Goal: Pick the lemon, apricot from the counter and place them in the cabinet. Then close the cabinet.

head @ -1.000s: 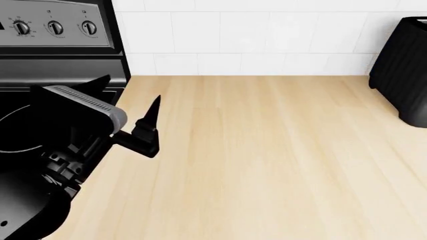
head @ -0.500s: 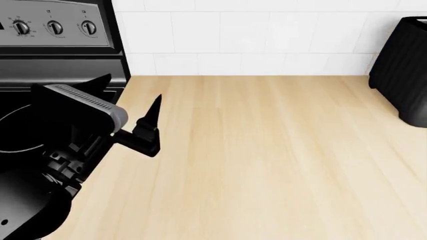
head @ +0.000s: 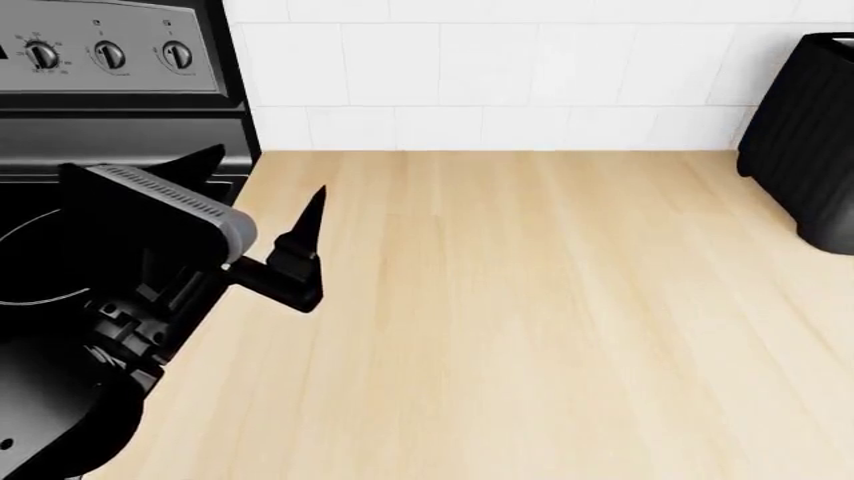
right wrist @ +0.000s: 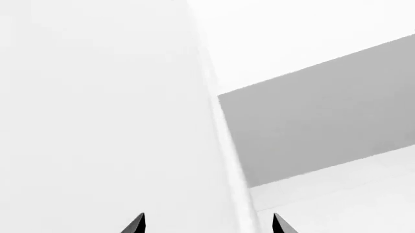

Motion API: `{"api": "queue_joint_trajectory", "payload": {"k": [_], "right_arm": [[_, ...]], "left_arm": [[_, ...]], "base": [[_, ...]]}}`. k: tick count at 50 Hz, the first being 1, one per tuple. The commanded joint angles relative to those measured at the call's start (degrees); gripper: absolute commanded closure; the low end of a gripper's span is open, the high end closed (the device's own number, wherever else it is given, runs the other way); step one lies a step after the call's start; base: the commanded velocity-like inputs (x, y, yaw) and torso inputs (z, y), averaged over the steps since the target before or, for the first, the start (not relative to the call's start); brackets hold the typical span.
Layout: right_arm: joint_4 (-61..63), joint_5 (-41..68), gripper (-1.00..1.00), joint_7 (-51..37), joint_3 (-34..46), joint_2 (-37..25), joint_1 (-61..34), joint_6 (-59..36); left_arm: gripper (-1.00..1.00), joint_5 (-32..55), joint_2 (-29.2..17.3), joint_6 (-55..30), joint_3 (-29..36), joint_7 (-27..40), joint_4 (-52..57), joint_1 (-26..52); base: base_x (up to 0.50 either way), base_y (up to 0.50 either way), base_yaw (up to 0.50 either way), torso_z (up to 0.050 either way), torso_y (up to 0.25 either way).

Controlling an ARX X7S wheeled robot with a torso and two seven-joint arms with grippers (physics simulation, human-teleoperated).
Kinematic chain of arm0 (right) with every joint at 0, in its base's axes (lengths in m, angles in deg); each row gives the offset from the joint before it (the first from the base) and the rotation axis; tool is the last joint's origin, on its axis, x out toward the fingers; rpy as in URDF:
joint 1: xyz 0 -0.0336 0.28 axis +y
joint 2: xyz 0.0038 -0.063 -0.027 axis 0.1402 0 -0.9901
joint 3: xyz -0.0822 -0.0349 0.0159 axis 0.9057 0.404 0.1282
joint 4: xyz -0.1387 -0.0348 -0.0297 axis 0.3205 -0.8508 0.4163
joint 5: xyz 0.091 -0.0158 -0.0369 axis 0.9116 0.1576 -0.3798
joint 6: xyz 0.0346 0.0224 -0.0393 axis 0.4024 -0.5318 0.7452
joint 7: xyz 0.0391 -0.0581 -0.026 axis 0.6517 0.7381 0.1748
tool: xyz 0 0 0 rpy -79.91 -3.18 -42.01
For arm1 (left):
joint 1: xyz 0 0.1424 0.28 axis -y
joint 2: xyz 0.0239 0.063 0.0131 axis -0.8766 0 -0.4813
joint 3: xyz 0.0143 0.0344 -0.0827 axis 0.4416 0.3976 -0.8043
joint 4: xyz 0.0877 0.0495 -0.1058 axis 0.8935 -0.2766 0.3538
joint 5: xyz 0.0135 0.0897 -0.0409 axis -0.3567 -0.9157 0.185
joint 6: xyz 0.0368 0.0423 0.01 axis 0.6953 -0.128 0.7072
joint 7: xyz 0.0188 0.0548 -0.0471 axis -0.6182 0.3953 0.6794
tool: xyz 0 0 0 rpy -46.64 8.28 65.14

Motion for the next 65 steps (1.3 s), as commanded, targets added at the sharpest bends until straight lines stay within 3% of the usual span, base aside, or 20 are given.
{"api": "queue_joint_trajectory", "payload": {"k": [1, 28, 65], "right_arm": [[-4.2, -0.5, -1.00, 4.3, 8.8, 6.8, -1.5, -4.7], [-12.3, -10.3, -1.00, 8.5, 16.3, 15.1, -4.1, -8.7], [-24.5, -26.6, -1.00, 19.3, 32.4, 25.0, -7.0, -19.2]], "left_arm": [[-1.00, 0.0, 0.0, 0.3, 0.2, -0.1, -0.1, -0.1], [-1.00, 1.0, -0.2, -0.2, 0.3, 0.5, 0.6, 0.3], [-1.00, 1.1, -0.6, 0.5, 0.3, 0.4, 0.3, 0.1]], "base": [[0.00, 0.00, 0.00, 0.000, 0.000], [0.00, 0.00, 0.00, 0.000, -0.006], [0.00, 0.00, 0.00, 0.000, -0.010]]}}
